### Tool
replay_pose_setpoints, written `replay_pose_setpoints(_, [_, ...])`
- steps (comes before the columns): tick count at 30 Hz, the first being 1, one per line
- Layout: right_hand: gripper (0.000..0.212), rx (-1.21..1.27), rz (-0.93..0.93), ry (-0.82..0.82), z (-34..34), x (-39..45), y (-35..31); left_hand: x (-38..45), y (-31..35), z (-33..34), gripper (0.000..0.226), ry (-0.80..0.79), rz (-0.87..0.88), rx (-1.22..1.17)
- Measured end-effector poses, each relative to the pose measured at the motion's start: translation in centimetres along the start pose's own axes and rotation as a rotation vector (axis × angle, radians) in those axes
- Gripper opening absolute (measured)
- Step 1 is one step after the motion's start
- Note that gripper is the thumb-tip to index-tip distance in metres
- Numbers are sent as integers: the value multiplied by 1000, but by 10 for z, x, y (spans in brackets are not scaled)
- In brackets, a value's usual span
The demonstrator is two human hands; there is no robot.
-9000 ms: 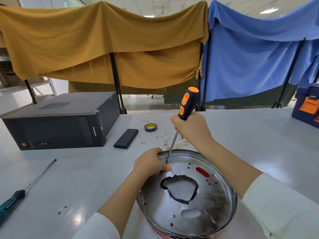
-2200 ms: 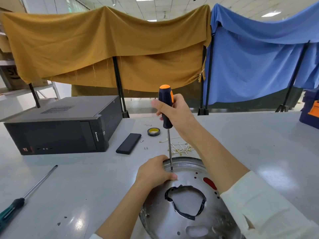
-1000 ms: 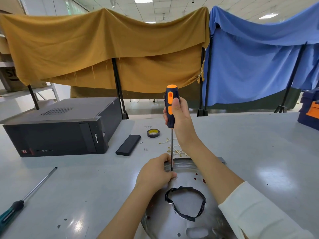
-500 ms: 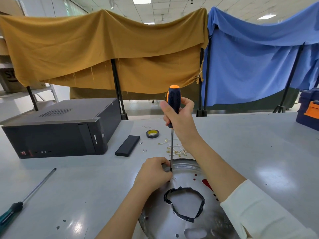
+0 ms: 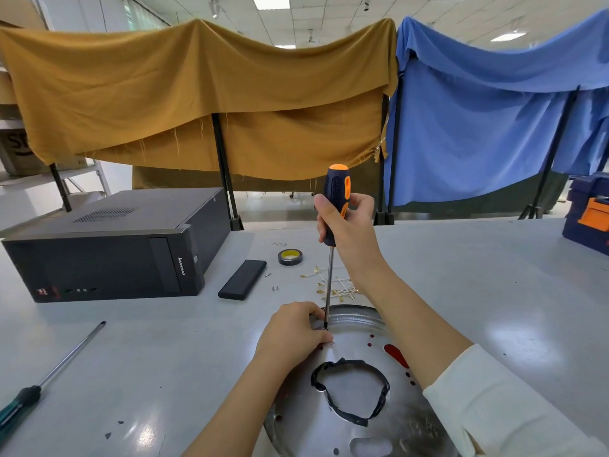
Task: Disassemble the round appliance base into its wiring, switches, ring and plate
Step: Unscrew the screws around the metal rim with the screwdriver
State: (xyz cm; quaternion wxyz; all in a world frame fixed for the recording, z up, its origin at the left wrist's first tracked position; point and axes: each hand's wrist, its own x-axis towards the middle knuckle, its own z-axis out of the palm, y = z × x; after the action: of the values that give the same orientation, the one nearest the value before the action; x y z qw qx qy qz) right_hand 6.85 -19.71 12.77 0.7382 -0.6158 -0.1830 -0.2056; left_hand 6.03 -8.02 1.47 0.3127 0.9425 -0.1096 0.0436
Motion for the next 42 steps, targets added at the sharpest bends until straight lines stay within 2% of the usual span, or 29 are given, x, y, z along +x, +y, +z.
replay_pose_setpoints(3, [14, -15, 0, -37, -1, 0, 1, 0, 0, 0, 31, 1, 9, 6])
replay_pose_setpoints(7, [26, 67, 51, -8, 0, 2, 1, 1, 0, 1, 27, 2, 2, -10])
replay_pose_setpoints(11, [36, -19, 29, -13, -1, 3, 3, 0, 0, 1, 23, 8, 8, -6])
replay_pose_setpoints(16, [14, -2, 41, -48, -2, 3, 5, 1, 0, 1, 21, 12, 9, 0])
replay_pose_setpoints(19, [19, 72, 83, -47, -2, 3, 5, 1, 0, 2, 23, 10, -1, 4])
replay_pose_setpoints(23, [33, 43, 59, -20, 0, 3, 3, 2, 0, 2, 22, 10, -10, 12])
replay_pose_setpoints(28, [17, 53, 83, -59, -1, 2, 5, 1, 0, 3, 21, 8, -15, 17])
replay_pose_setpoints(31, [20, 150, 119, -73, 0, 4, 5, 1, 0, 3, 21, 6, -20, 15])
replay_pose_setpoints(36, [32, 55, 70, -16, -1, 2, 9, 2, -1, 4, 19, 21, -12, 25])
replay_pose_setpoints(42, [12, 127, 127, -69, -3, 3, 8, 1, 1, 4, 20, 27, -6, 40])
